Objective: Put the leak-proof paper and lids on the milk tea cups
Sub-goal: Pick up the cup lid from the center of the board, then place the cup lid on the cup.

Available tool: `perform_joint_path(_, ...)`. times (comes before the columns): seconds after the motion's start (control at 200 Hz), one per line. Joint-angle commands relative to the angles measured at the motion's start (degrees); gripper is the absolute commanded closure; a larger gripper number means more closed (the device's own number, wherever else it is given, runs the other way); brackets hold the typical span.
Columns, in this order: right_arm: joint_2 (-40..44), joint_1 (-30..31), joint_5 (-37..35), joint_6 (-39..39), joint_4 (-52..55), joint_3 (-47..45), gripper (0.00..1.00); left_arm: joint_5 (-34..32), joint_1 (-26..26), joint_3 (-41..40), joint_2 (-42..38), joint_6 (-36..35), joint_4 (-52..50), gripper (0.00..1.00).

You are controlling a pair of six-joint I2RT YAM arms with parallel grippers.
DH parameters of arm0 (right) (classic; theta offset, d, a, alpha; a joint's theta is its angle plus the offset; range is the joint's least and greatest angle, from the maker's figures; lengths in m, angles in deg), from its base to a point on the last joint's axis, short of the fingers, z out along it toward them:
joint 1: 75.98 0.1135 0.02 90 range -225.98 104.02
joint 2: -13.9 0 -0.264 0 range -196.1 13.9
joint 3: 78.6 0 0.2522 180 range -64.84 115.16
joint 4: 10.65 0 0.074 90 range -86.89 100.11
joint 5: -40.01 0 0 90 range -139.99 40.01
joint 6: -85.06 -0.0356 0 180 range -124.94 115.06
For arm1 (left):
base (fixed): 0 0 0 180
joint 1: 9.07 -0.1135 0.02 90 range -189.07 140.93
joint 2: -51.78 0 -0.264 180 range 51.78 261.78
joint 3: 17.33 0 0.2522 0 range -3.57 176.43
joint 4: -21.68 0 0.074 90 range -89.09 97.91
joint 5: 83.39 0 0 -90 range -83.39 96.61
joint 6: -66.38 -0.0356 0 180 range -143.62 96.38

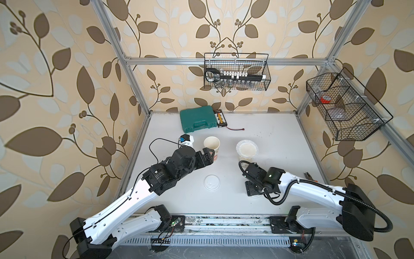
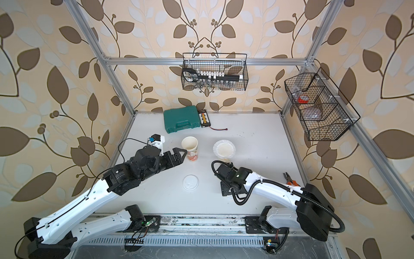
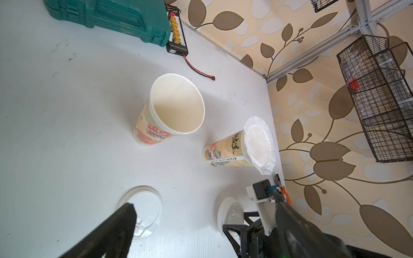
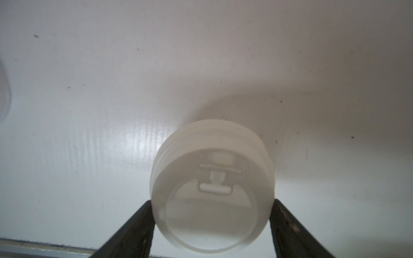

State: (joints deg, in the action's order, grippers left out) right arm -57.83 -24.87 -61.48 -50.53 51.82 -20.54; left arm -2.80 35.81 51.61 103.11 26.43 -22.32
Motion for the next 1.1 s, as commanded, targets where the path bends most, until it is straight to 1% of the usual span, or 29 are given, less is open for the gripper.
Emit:
perform_joint_path(0.0,1.8,0.3,-2.2,-0.2,6.8,5.3,0.23,0.1,-0.4,0.3,-0.8,-0.5,1.4,0.01)
perform_joint_path(0.18,3.1,0.2,-4.8,1.0,16.0,15.4,0.23,0.7,-0.4,1.0,-0.9,-0.6,1.9,0.01)
perform_joint_path(0.195,3.0,0.1,-5.1,1.1,16.8,16.4,0.23,0.7,-0.4,1.1,-0.9,-1.8,1.9,0.01)
perform_joint_path(0.235,3.1,0.1,-5.4,1.5,18.8,18.8,0.23,0.8,-0.4,1.3,-1.0,-2.3,2.0,0.01)
perform_joint_path(0.425,1.9,-0.5,-4.9,2.9,26.7,29.6,0.23,1.4,-0.4,1.9,-1.6,-3.5,2.1,0.01)
perform_joint_path(0.545,-0.4,-2.9,-3.7,6.0,30.3,36.6,0.23,1.9,-0.4,1.9,-2.0,-4.2,2.4,0.01)
perform_joint_path(0.695,-4.0,-9.2,-1.7,12.9,30.0,42.7,0.24,2.6,-0.4,1.4,-2.1,-5.2,3.1,0.01)
perform_joint_path(0.76,-6.2,-11.3,-1.5,15.4,29.3,45.1,0.24,3.0,-0.4,1.3,-1.9,-5.5,3.2,0.01)
perform_joint_path(0.795,-7.6,-11.4,-1.3,16.8,29.0,46.3,0.24,3.5,-0.4,1.3,-1.8,-5.8,3.4,0.01)
perform_joint_path(0.82,-8.5,-13.1,-1.1,17.6,28.8,47.2,0.24,3.7,-0.4,1.3,-1.7,-6.0,3.5,0.01)
perform_joint_path(0.935,-12.8,-15.7,-0.5,21.0,27.9,51.3,0.24,5.1,-0.4,1.5,-1.0,-7.3,3.5,0.01)
perform_joint_path(1.095,-17.9,-18.8,2.1,24.6,27.1,55.6,0.24,6.1,-0.4,1.7,-0.6,-8.4,3.4,0.01)
